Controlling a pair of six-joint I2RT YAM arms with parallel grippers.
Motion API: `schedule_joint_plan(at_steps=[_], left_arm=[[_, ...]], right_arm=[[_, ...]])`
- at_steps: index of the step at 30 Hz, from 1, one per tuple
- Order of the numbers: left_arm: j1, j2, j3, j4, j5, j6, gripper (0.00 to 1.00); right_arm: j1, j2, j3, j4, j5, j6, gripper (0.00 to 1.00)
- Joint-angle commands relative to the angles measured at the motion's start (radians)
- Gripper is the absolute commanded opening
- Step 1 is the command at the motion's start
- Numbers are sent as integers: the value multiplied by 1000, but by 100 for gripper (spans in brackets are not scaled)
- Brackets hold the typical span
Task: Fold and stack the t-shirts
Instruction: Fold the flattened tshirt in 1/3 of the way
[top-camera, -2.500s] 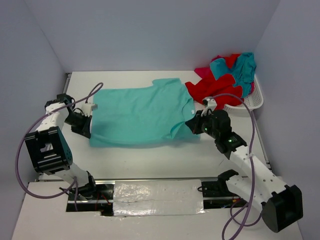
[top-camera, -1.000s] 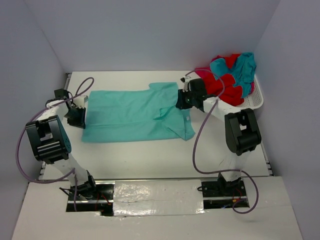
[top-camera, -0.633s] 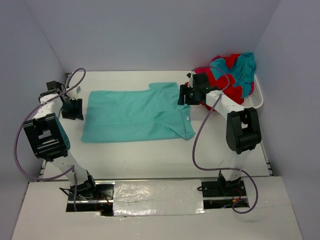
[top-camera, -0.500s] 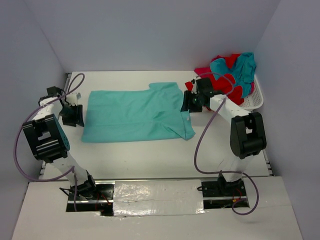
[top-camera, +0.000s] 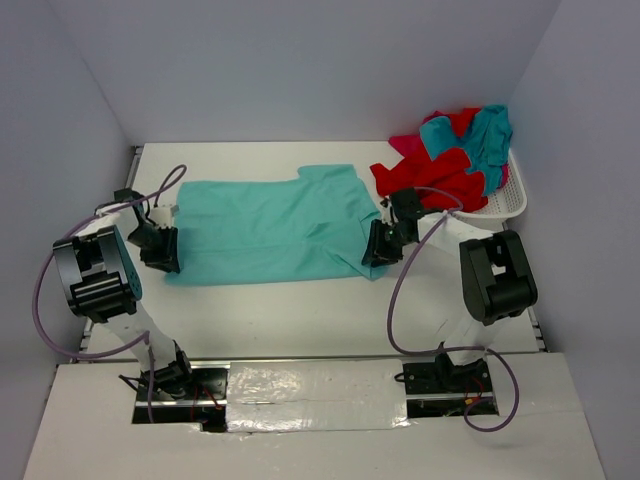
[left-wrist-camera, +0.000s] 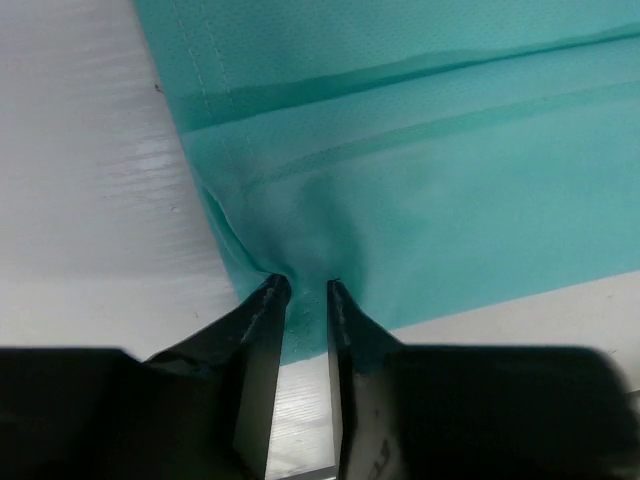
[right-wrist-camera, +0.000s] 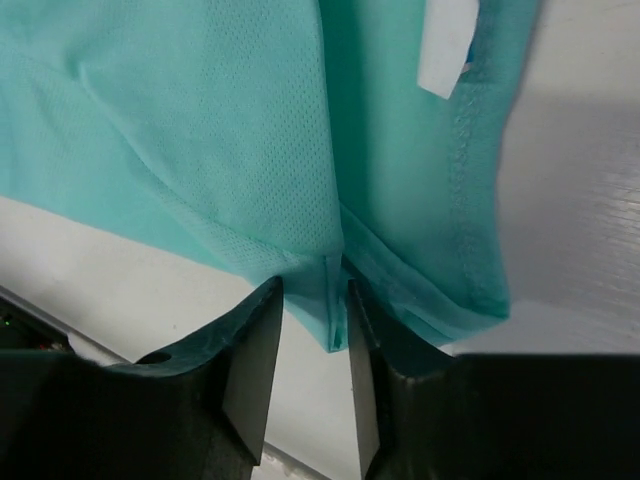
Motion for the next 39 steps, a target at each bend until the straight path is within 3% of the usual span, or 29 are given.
schedule_joint_plan(at_steps=[1,2,6,10,17,21,33,37,39], left_arm=[[-5,21,-10,1,5,1,34],[-5,21,-15,2,8,0,24],[-10,33,-16,5,18,3,2],[-10,33,1,-1,-1,18,0],[-11,20,28,36,-156,81,0],[-30,38,62,48,-176,90,0],[-63,61,65,87,-217,115,0],[-68,61,59,88,-214,119,0],[-69,55,44,102,-219,122,0]], right_arm=[[12,-18,-18,42,-36,19,37],[10,-28,-23,43,-37,16,35],[5,-9,-32,80,-57,6,26],[-13,16,-9,57,-39,16,0],[-45,-48,63,-47,65,-28,0],[-48,40,114,-93,12,-63,0],[-85,174,269,-95,75,-120,0],[-82,214,324,-121,76,-143,5],[-85,217,335,-127,113,-148,18]])
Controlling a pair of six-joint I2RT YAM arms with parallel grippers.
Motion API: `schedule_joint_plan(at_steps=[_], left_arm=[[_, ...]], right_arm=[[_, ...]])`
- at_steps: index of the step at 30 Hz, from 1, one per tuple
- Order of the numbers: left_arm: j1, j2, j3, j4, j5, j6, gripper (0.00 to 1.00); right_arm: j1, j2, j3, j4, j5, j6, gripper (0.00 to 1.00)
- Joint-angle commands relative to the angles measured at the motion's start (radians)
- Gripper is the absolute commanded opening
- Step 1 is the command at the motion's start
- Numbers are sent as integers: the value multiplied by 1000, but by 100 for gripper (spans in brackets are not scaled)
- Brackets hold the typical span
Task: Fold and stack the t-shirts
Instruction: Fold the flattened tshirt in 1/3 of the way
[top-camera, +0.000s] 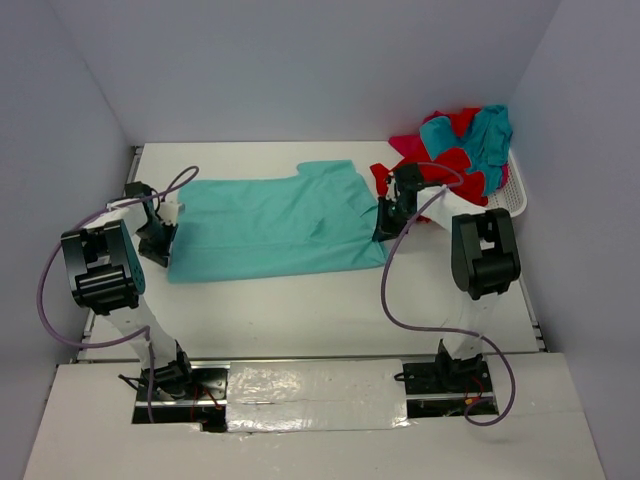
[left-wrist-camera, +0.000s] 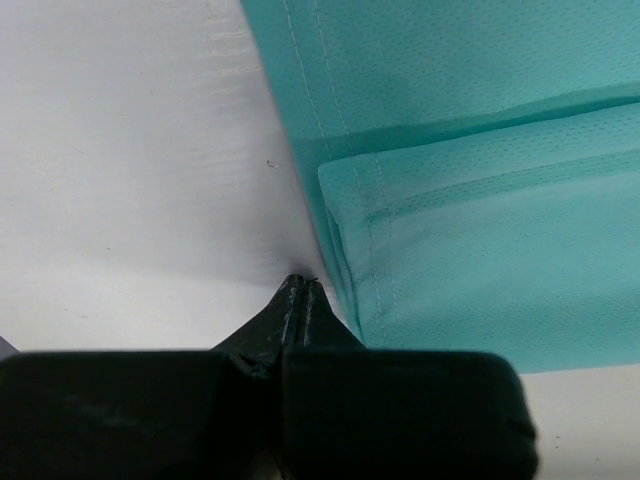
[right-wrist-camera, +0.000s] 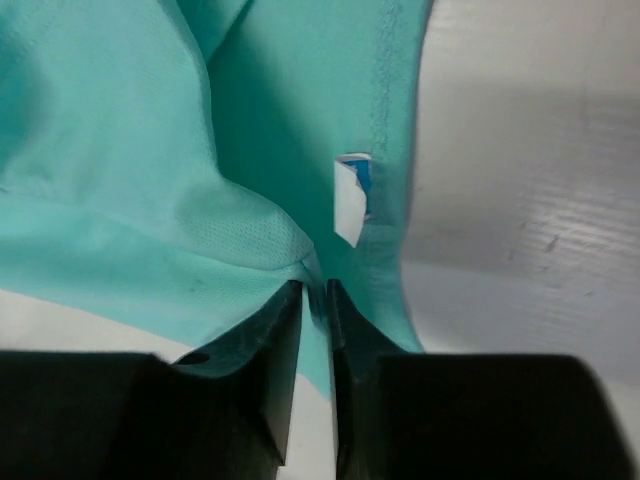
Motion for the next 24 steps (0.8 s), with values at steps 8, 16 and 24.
schedule_joint_plan(at_steps=[8,16,24], left_arm=[[-10,3,-3,15,30,24,0],[-16,-7,0,8,21,20,0],[-16,5,39,-5,0,21,0]], right_arm=[[-26,-82,90,-113,153,-71,54],[50,-308,-123,-89,20,47,7],[109,-188,-223,-3,-97,124,0]])
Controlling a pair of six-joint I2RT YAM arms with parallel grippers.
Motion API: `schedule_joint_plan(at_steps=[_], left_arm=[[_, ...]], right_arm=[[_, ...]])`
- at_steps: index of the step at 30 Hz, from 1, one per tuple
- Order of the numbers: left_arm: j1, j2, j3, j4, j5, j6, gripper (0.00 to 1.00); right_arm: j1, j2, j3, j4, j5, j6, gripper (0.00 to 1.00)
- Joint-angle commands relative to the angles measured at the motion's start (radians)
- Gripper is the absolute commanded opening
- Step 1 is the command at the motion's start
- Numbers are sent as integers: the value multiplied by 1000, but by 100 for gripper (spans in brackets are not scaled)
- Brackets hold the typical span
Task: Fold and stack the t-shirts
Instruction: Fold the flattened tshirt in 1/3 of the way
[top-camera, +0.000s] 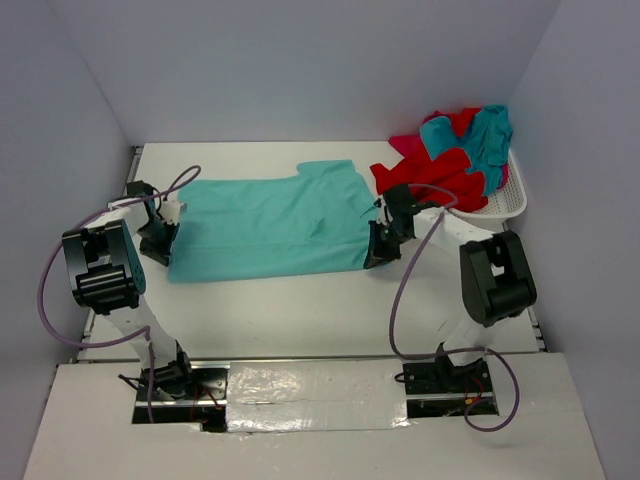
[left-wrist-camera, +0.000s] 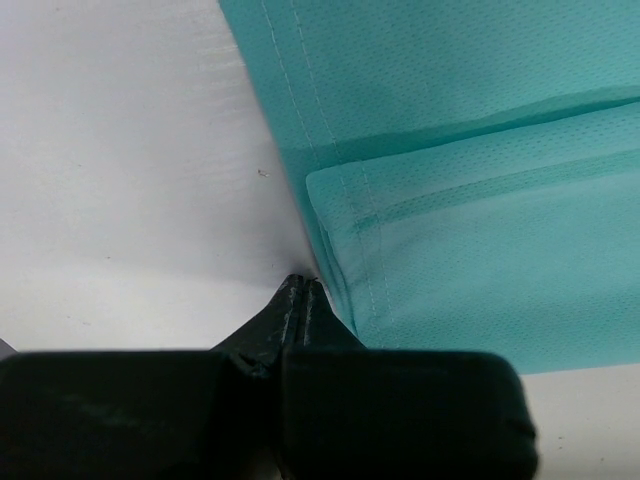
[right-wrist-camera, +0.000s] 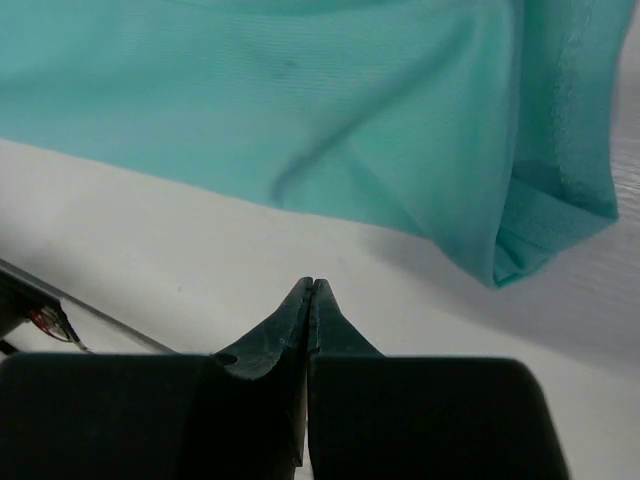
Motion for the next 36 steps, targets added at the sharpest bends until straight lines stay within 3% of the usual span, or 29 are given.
schedule_joint_plan(at_steps=[1,4,8,22,24,25,27,28,29,33,36], left_arm=[[-4,5,37,-10,-5,7,0],[-4,9,31,-8,-13,9,0],[-4,-8,13,2,-18,18,0],[-4,-6,17,-8,30,16,0],[-4,-12,13,-13,44,12,0],[-4,-12,16,-14,60,12,1],[-4,-11,17,-21,67,3,1],[-4,-8,22,-22,71,1,1],[-6,-8,25,-25,74,0,0],[-4,-14,25,-27,82,-10,0],[-4,-14,33,-31,85,-10,0]], right_arm=[[-17,71,-5,43,-30,38,0],[-45,131,54,51,5,21,0],[-129,177,68,104,-58,38,0],[-290,172,37,63,-29,-26,0],[-290,116,32,49,13,-36,8],[-290,81,28,34,19,-40,28],[-290,48,0,23,24,-40,48],[-290,16,-15,25,22,-36,68],[-289,1,-53,32,14,-17,82],[-274,-9,-127,112,-45,33,86],[-246,39,-130,147,-58,49,79]])
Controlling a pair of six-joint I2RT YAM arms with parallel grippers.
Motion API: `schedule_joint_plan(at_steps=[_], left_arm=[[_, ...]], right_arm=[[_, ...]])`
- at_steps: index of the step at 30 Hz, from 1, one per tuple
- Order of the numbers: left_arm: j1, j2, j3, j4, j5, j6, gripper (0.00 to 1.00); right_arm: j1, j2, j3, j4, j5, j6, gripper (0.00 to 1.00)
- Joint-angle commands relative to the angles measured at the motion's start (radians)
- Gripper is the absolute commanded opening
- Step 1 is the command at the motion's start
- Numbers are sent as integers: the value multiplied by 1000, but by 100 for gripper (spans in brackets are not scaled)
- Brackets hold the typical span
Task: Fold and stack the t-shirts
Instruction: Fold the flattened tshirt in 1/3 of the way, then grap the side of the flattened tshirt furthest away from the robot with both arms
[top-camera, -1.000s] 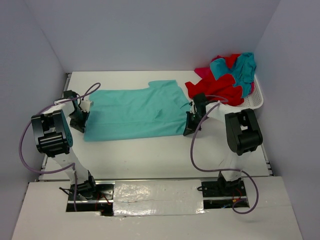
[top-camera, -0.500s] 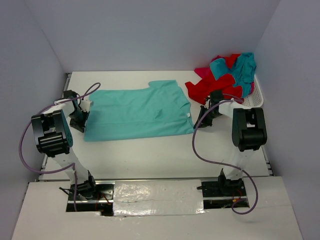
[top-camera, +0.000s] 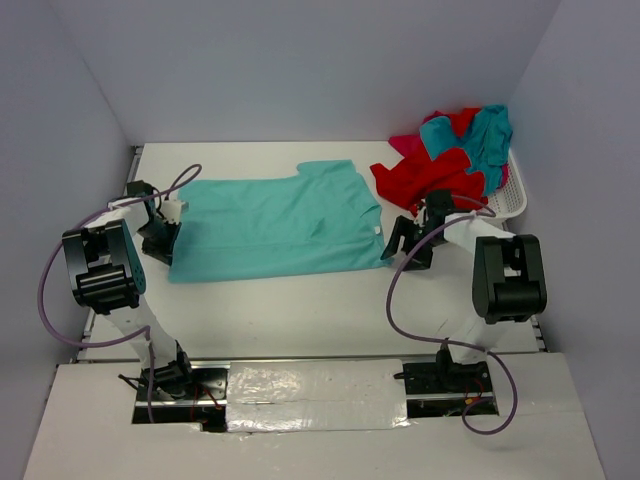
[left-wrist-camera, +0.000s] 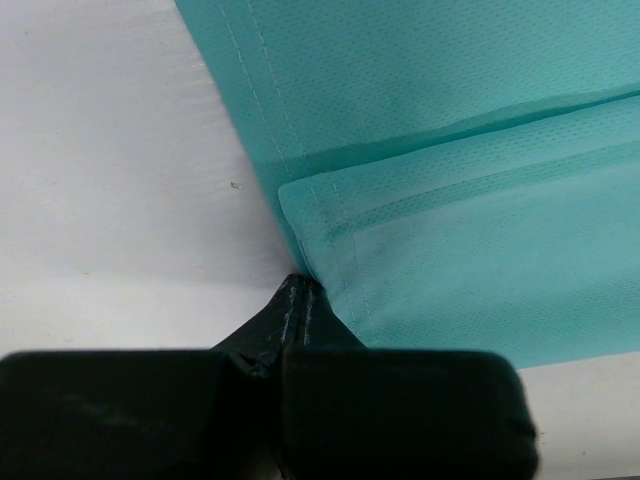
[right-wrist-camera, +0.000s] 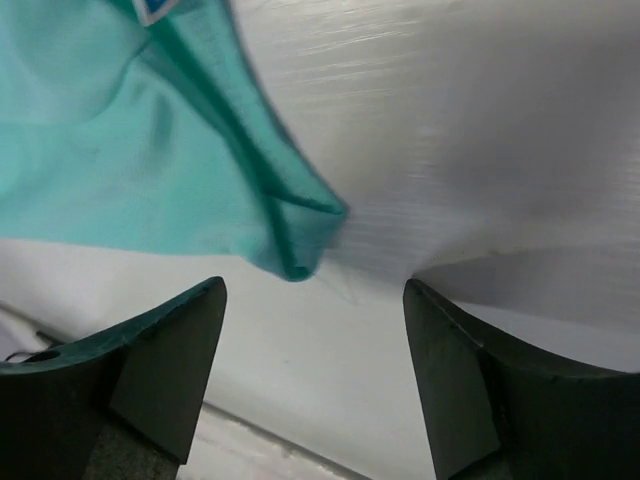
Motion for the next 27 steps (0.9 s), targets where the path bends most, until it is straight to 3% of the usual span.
schedule_joint_plan(at_steps=[1,5,8,9,11,19,27], left_arm=[[-4,-13,30,-26,35,-9,0],[-4,-15,22,-23,41,-12,0],[-4,-19,21,-24,61,-15,0],[-5,-24,18,-27,61,-15,0],[-4,-35,12,-29,60,-4,0],[-4,-108,-27,-102,49,52,0],[-5,-226,-122,-261,12,112,0]], right_arm=[[33,47,-12,76,-43,38,77],[36,103,14,119,-74,64,61],[36,106,16,132,-75,82,30],[36,97,12,126,-72,82,15],[36,86,-1,113,-64,76,2],[38,-30,-119,86,-104,117,0],[34,-297,-285,-117,-37,160,0]])
